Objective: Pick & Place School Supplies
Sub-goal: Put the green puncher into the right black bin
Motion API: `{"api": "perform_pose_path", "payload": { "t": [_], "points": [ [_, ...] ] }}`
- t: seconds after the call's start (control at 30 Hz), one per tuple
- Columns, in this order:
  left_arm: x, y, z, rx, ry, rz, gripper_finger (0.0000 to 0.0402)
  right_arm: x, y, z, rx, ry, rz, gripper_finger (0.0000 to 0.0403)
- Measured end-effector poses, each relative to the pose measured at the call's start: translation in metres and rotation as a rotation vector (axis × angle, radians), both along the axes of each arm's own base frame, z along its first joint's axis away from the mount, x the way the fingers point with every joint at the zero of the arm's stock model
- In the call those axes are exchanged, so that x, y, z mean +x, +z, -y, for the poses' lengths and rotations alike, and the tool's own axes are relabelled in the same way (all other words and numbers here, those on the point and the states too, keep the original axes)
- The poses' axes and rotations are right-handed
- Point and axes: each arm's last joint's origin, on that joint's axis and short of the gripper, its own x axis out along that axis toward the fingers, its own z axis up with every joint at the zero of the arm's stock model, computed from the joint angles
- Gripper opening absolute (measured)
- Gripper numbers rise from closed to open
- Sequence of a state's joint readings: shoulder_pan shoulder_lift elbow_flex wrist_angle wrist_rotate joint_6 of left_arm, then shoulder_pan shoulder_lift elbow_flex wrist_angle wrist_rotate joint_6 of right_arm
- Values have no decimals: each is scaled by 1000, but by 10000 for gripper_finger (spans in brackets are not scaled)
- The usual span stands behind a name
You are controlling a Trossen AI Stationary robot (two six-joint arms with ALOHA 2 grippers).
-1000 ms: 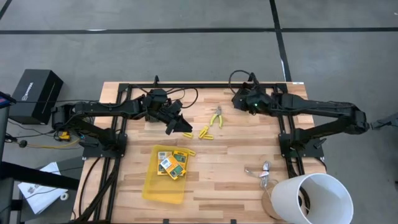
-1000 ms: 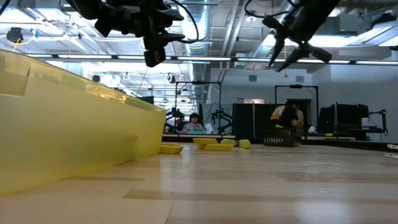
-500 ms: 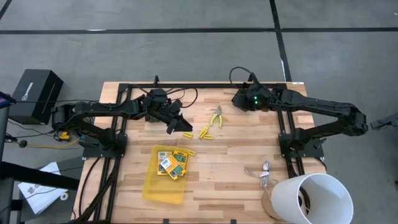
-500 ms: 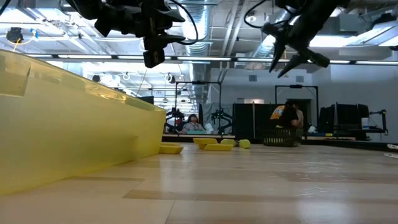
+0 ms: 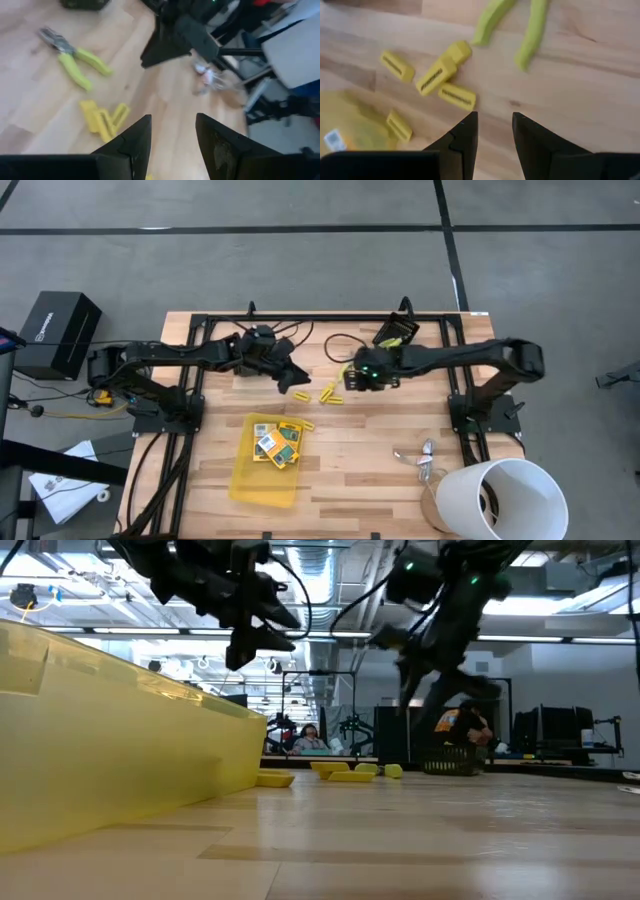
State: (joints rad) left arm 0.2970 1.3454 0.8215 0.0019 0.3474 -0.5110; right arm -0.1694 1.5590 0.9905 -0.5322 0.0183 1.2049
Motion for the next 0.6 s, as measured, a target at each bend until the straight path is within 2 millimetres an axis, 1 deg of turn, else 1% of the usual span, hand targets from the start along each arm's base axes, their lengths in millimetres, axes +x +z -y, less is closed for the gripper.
{"api": "perform_pose_path", "payload": {
  "t": [0.1,0.27,0.47,0.6],
  "points": [
    [-4,-6,-1,40,24,-79,150,10,-7,4,-6,-6,-27,113],
    [-12,-15,-8,100,39,-187,150,18,-4,17,-25,-4,-15,113],
    [-17,-15,-22,118,78,-196,150,11,-5,29,-28,-39,-61,117],
    [-21,-16,-30,139,87,-207,150,6,-6,36,-21,-56,-94,135]
  ]
}}
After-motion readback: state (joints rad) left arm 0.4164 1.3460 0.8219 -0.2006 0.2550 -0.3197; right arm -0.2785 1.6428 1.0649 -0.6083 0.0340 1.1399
